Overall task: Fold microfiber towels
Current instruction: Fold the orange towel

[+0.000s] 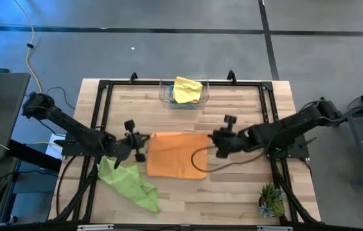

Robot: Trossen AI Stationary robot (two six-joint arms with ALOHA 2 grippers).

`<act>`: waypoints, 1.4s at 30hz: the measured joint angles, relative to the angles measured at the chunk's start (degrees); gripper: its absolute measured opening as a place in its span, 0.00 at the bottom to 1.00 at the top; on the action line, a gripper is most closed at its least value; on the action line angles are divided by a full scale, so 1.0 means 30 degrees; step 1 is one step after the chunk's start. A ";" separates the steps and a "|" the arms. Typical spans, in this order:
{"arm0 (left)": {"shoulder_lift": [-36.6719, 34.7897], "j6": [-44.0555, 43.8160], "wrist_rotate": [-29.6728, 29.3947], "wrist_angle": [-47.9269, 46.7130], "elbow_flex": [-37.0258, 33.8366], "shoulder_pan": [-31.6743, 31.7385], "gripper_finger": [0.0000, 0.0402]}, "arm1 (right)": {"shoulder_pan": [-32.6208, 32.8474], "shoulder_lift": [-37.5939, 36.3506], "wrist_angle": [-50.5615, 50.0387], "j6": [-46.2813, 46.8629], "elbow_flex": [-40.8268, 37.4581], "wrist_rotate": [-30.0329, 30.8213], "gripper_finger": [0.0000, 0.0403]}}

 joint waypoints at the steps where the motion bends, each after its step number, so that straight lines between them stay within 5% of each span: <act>1: 0.0000 0.0288 -0.0159 0.0012 0.0014 0.0709 0.00 | -0.0558 -0.0119 -0.0128 -0.0670 0.0010 0.0178 0.00; 9: 0.0000 0.2764 0.1629 0.0659 -0.0025 0.6337 0.00 | -0.5017 0.0074 0.2370 -0.4849 -0.1077 0.0044 0.00; 16: 0.0000 0.4542 0.2238 0.1339 -0.0039 0.7099 0.00 | -0.5049 0.0067 0.3803 -0.4924 -0.1545 -0.1236 0.00; 23: 0.0000 0.4199 0.2260 0.0954 -0.0039 0.4294 0.00 | -0.1847 0.0067 0.3824 -0.2044 -0.1547 -0.1811 0.00; 33: 0.0350 -0.0684 0.2570 -0.2150 -0.0047 -0.2314 0.00 | 0.3203 0.0989 0.3845 0.2024 -0.1542 -0.1989 0.00; 42: 0.2974 -0.2357 0.2738 -0.0800 -0.0054 -0.5163 0.01 | 0.4567 0.3787 0.3956 0.3068 -0.1542 -0.2970 0.00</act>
